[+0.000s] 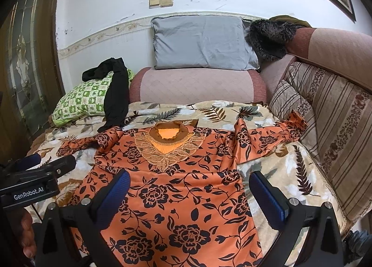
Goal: Fold small clothes
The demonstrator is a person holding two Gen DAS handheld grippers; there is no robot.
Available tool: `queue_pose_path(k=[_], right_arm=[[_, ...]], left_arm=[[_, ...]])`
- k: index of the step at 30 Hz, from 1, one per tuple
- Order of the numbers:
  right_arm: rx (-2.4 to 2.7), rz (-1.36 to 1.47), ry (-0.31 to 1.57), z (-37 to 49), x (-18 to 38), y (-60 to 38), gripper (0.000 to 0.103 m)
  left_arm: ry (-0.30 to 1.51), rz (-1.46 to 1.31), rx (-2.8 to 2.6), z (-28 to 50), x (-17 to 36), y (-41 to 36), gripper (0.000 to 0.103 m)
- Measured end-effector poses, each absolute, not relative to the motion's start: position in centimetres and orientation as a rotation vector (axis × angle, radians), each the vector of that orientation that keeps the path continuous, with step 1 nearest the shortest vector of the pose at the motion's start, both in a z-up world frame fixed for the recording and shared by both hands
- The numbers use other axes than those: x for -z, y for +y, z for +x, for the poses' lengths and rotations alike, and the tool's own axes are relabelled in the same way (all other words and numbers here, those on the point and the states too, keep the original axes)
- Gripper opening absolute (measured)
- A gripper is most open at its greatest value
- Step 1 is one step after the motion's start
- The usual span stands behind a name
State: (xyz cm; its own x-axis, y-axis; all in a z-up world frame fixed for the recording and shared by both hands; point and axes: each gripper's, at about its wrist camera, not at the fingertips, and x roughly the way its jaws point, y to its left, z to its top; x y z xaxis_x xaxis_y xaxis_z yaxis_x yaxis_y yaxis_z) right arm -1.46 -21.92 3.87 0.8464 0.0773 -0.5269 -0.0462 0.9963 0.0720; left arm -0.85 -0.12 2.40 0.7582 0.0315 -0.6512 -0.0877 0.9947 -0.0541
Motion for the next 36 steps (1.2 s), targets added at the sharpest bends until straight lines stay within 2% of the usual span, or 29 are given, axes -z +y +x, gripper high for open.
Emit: queue_pose_path(k=[20, 26, 28, 31, 35, 36], right_arm=[[-0.070, 0.056, 0.564, -0.7, -3.7, -21.8, 0.103], [-0.114, 0.132, 0.618, 1.3, -2.0, -23.8, 0.103], [-0.146, 0.234, 0.665, 2.7, -0.2, -26.5, 0.103], [-0.178, 0.534, 0.737, 6.0, 4.2, -34.0, 0.103], [-0.033, 0.838, 0.754, 11.0, 9.0, -45.2, 0.102], [0.009, 0.876, 0.741, 12.0, 9.6, -47.2, 0.098]], left_arm=[[0.717, -0.072, -0.067, -0.3, -2.4, -0.5, 0.103], [0.800, -0.108, -0.040, 1.8, 1.6, 1.2, 0.103], [0.869, -0.114, -0.065, 2.9, 4.3, 2.3, 0.103], [0.983, -0.118, -0.111, 4.3, 8.6, 4.1, 0.103], [1.016, -0.094, -0.154, 5.3, 11.6, 4.9, 0.103], [1.014, -0.087, -0.155, 5.6, 11.8, 4.9, 0.103]])
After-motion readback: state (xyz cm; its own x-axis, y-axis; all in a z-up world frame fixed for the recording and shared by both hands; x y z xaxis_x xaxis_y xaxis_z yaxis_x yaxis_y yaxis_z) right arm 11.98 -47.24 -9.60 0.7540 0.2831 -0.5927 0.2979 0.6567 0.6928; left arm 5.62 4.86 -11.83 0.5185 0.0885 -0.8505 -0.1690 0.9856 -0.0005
